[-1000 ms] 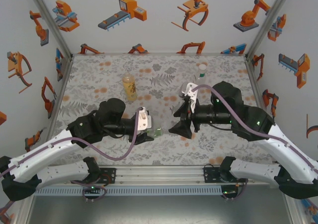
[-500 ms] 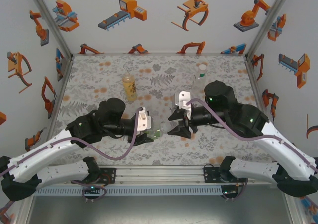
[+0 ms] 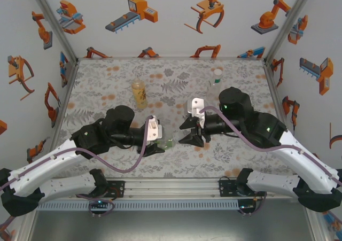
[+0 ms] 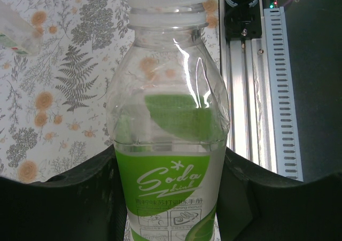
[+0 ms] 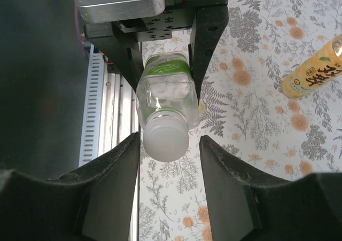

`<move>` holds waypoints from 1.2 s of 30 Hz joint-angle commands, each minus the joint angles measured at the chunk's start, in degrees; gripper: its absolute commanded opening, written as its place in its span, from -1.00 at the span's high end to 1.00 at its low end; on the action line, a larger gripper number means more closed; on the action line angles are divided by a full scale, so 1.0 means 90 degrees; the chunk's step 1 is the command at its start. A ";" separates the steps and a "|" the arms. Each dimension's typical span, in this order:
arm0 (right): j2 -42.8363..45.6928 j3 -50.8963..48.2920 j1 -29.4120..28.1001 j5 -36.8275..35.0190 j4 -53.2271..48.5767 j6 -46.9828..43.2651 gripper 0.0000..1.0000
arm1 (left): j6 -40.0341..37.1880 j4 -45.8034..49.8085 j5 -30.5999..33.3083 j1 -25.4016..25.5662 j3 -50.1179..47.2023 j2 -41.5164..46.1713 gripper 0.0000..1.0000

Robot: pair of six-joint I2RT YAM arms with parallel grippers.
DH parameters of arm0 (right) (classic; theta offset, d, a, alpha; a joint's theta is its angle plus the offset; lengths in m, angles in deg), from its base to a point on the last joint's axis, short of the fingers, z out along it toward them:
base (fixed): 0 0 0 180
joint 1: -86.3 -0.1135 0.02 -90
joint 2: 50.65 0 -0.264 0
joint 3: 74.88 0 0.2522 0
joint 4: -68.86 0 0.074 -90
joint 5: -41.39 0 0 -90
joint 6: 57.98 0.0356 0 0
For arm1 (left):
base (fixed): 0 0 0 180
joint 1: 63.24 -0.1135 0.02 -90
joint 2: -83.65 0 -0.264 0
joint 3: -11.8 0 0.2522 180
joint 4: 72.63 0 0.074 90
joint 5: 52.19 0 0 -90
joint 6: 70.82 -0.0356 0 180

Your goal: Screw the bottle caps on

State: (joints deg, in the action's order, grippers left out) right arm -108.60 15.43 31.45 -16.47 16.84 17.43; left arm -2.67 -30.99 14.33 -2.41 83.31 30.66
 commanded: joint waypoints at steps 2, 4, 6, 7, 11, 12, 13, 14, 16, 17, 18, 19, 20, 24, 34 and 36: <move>-0.0006 -0.0109 -0.0009 0.0091 0.0162 0.0048 0.07 | -0.0029 -0.0092 -0.0119 0.0026 0.0183 0.0092 1.00; -0.0016 -0.0122 -0.0009 0.0072 0.0160 0.0043 0.06 | -0.0026 -0.0099 -0.0115 0.0027 0.0182 0.0093 1.00; -0.0025 -0.0127 -0.0009 0.0081 0.0179 0.0046 0.07 | -0.0024 -0.0100 -0.0115 0.0027 0.0179 0.0078 1.00; -0.0021 -0.0137 -0.0009 0.0081 0.0201 0.0041 0.08 | -0.0022 -0.0100 -0.0115 0.0018 0.0177 0.0084 1.00; -0.0025 -0.0156 -0.0009 0.0101 0.0259 0.0054 0.09 | -0.0014 -0.0109 -0.0125 0.0027 0.0175 0.0072 1.00; -0.0026 -0.0156 -0.0008 0.0101 0.0259 0.0057 0.11 | -0.0009 -0.0117 -0.0124 0.0027 0.0169 0.0068 1.00; -0.0023 -0.0156 -0.0009 0.0101 0.0267 0.0064 0.13 | -0.0005 -0.0119 -0.0125 0.0022 0.0165 0.0068 1.00; -0.0026 -0.0156 -0.0009 0.0106 0.0267 0.0068 0.15 | -0.0009 -0.0119 -0.0125 0.0019 0.0177 0.0055 1.00; -0.0016 -0.0166 -0.0007 0.0120 0.0276 0.0068 0.17 | -0.0014 -0.0114 -0.0125 0.0022 0.0174 0.0053 1.00; -0.0021 -0.0166 -0.0009 0.0135 0.0277 0.0080 0.17 | -0.0009 -0.0119 -0.0125 0.0026 0.0168 0.0044 1.00; -0.0025 -0.0161 -0.0009 0.0156 0.0277 0.0092 0.16 | -0.0013 -0.0119 -0.0125 0.0027 0.0176 0.0045 1.00; -0.0038 -0.0156 -0.0001 0.0177 0.0277 0.0098 0.14 | -0.0011 -0.0115 -0.0125 0.0027 0.0174 0.0049 1.00; -0.0040 -0.0156 -0.0009 0.0170 0.0286 0.0117 0.12 | -0.0011 -0.0129 -0.0125 0.0027 0.0165 0.0036 1.00; -0.0036 -0.0166 -0.0009 0.0169 0.0345 0.0162 0.11 | -0.0021 -0.0119 -0.0116 0.0024 0.0165 0.0029 1.00; -0.0026 -0.0138 -0.0009 0.0217 0.0277 0.0151 0.26 | -0.0031 -0.0109 -0.0120 0.0027 0.0163 0.0029 1.00; -0.0035 -0.0133 -0.0009 0.0242 0.0235 0.0146 0.38 | -0.0030 -0.0109 -0.0125 0.0027 0.0174 0.0031 1.00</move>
State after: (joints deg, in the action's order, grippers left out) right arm -108.87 14.23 31.45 -15.40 18.09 18.72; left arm -2.67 -31.01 14.29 -2.43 83.31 30.66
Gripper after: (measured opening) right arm 0.344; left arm 0.523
